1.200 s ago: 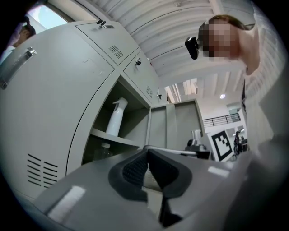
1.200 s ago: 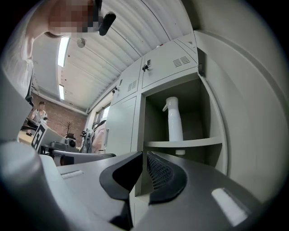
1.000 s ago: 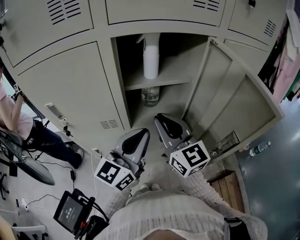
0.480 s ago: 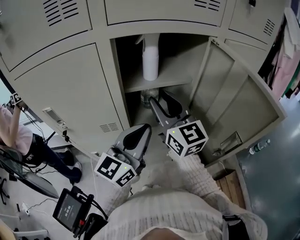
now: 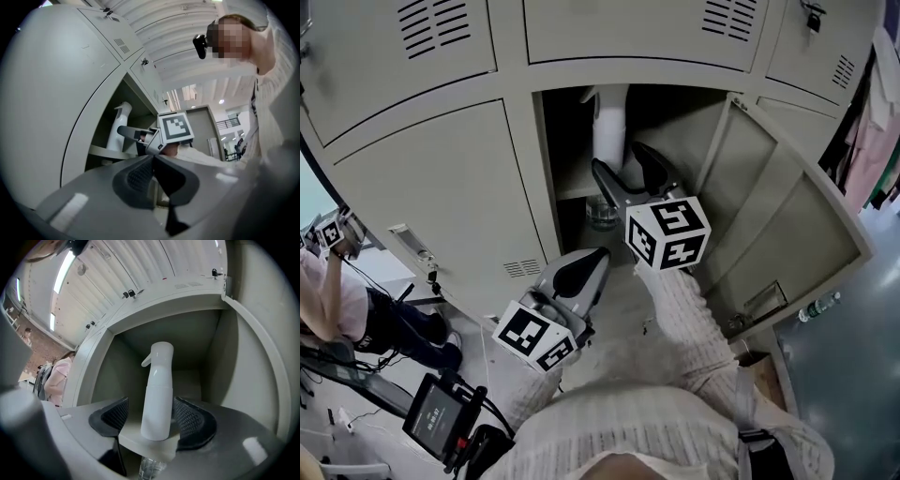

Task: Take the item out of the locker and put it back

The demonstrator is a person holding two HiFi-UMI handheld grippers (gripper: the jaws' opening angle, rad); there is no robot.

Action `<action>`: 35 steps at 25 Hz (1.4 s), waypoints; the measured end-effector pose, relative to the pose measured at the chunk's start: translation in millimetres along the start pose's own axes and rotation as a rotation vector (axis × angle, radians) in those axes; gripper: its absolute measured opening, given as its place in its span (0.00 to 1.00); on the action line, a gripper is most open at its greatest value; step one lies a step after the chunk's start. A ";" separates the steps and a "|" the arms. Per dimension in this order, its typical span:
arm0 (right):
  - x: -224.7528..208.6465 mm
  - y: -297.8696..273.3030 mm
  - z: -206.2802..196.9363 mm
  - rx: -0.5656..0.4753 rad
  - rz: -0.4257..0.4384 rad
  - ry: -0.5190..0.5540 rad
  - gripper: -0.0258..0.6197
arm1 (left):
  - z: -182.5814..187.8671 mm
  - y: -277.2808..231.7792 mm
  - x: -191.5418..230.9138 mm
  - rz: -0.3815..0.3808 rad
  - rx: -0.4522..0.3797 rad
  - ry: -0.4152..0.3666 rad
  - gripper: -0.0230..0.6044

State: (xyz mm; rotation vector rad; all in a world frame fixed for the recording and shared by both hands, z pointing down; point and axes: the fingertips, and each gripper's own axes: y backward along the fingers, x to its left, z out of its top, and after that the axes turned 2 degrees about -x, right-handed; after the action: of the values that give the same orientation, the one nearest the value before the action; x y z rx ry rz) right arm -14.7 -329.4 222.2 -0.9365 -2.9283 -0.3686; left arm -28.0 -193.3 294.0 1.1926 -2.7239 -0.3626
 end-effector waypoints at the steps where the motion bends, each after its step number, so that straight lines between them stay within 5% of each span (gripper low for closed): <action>1: -2.0 -3.7 1.4 0.009 -0.001 0.006 0.50 | 0.2 -1.0 0.6 -0.001 -0.001 0.000 0.05; 15: -13.0 -40.9 2.3 0.147 0.026 0.040 0.53 | 1.1 -7.8 11.5 -0.013 -0.011 0.010 0.05; 35: -16.1 -54.7 -2.3 0.164 -0.013 0.062 0.48 | -0.3 -1.0 16.7 -0.004 -0.005 0.008 0.05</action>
State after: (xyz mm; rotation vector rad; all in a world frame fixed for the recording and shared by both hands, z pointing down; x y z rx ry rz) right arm -33.1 -382.2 211.1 -0.8680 -2.8568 -0.1516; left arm -38.5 -206.4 294.6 1.1957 -2.7124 -0.3645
